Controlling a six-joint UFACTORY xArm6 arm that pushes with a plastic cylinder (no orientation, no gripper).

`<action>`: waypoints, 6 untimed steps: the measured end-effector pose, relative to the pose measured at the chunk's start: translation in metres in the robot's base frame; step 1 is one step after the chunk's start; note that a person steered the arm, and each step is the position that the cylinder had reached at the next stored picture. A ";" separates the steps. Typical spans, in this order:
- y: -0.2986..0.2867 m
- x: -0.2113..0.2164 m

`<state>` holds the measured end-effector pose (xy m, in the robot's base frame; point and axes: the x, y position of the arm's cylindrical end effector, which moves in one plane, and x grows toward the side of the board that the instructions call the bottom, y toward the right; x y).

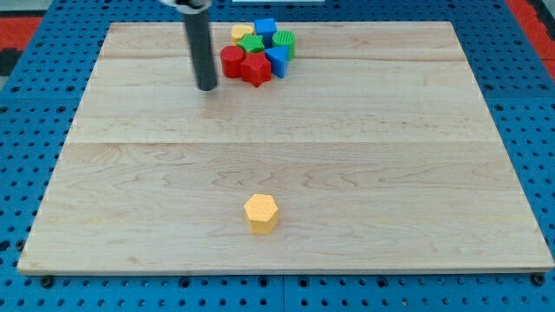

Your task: Separate the yellow heart from the group of blocks

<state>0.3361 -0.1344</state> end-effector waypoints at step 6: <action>0.096 -0.086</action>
